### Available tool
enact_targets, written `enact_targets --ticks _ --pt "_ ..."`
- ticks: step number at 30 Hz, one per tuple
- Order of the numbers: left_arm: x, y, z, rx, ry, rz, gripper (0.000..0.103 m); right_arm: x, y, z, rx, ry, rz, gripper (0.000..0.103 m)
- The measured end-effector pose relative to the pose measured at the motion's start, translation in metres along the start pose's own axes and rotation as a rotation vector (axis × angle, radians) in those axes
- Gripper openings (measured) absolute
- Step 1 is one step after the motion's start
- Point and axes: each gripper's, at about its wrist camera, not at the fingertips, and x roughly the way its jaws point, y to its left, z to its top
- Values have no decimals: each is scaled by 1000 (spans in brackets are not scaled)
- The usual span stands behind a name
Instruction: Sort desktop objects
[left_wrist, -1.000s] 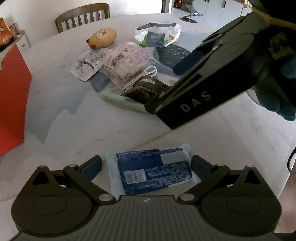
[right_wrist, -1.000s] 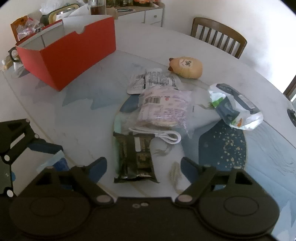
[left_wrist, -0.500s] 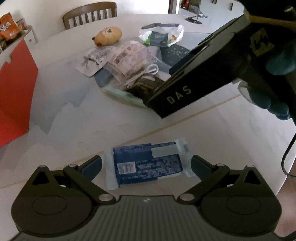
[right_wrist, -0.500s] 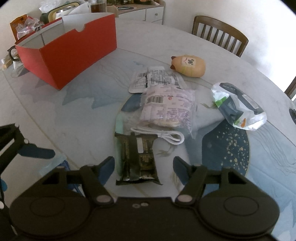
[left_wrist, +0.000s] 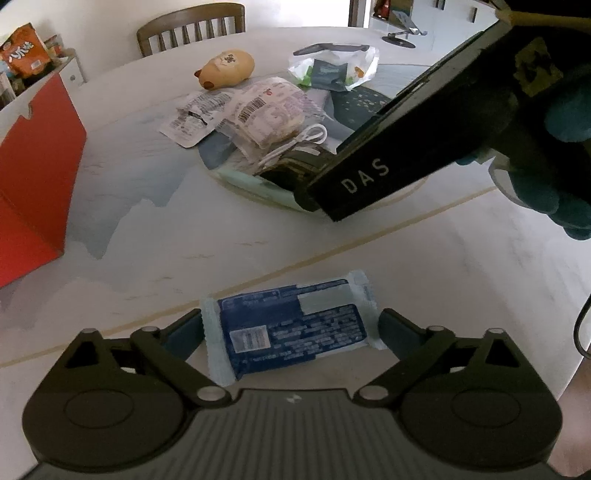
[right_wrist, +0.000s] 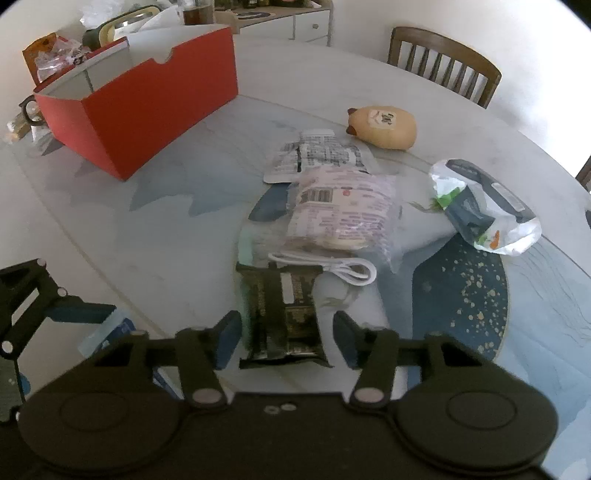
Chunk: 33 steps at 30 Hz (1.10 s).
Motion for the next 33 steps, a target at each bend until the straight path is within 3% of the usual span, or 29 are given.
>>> enact_targets --ticks 6,15,33 --pt "-2 5 2 -20 -7 3 88 -3 2 1 -2 -7 -4 36" --pt "-4 14 4 -37 -6 -1 79 -11 2 0 15 -17 -6 32" --pt "-39 35 22 -48 -84 17 79 -43 11 5 29 -49 -32 32"
